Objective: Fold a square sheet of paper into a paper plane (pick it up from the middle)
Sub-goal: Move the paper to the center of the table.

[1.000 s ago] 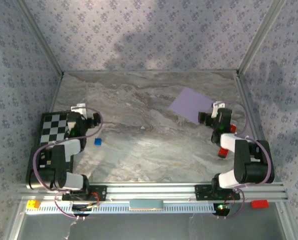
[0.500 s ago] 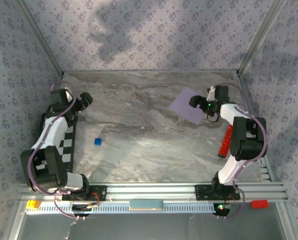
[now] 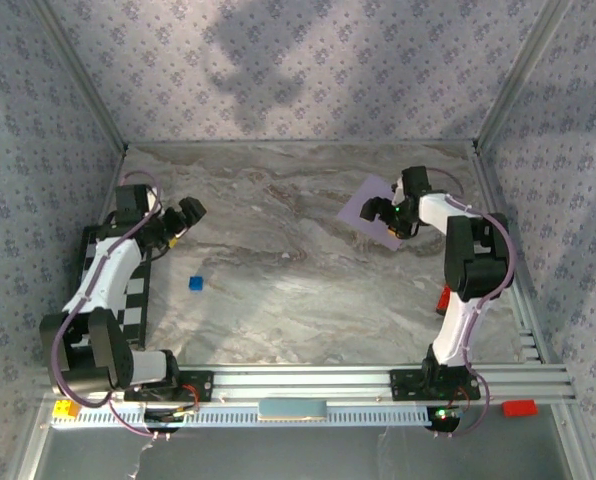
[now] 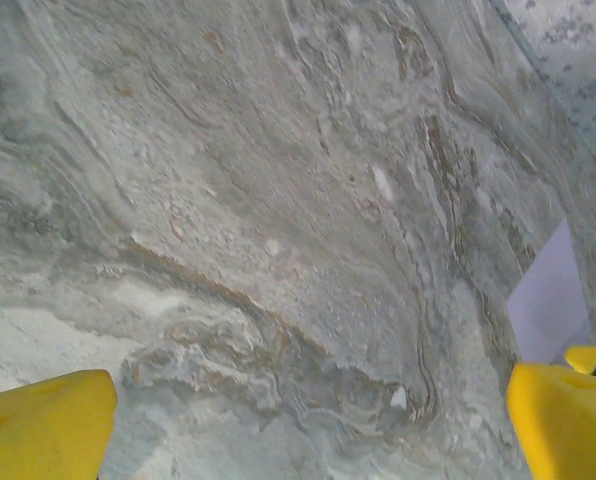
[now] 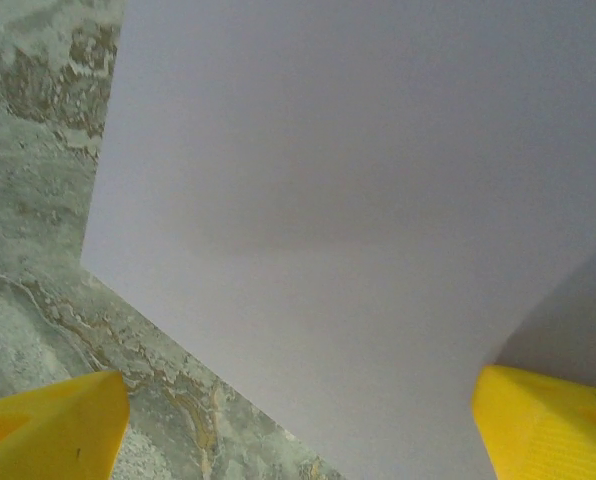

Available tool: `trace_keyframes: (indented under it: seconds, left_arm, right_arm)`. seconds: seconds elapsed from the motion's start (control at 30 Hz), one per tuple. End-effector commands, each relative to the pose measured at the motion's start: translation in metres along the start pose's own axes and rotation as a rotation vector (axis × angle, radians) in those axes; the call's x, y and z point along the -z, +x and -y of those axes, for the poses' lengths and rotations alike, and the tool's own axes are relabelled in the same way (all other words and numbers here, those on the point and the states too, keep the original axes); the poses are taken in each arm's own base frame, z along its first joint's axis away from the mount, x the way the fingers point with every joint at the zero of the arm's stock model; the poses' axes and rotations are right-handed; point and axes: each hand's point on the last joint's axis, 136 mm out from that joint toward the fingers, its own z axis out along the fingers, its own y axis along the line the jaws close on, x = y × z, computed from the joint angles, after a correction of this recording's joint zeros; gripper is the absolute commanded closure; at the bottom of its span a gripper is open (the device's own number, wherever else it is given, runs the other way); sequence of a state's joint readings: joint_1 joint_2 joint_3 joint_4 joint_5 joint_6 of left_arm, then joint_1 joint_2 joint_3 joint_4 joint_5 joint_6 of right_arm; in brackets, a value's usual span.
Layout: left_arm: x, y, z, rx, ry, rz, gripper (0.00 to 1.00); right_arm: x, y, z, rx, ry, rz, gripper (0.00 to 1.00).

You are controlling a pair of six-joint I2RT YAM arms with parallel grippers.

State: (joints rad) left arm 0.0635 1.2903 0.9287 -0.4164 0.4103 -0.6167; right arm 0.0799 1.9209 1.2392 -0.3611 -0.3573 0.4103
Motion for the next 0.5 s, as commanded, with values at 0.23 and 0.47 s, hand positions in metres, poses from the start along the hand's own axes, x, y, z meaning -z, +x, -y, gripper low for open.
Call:
trace_keyframes:
  seconds: [0.23, 0.47]
  left_arm:
    - [0.019, 0.043, 0.017, -0.068, 0.082, -0.091, 0.0]
    - [0.017, 0.071, 0.016, -0.102, 0.093, -0.149, 0.01]
  right_arm:
    - [-0.025, 0.131, -0.028, 0.241, 0.0, -0.32, 0.11]
    - [-0.027, 0.221, -0.074, 0.448, -0.065, -0.424, 0.11]
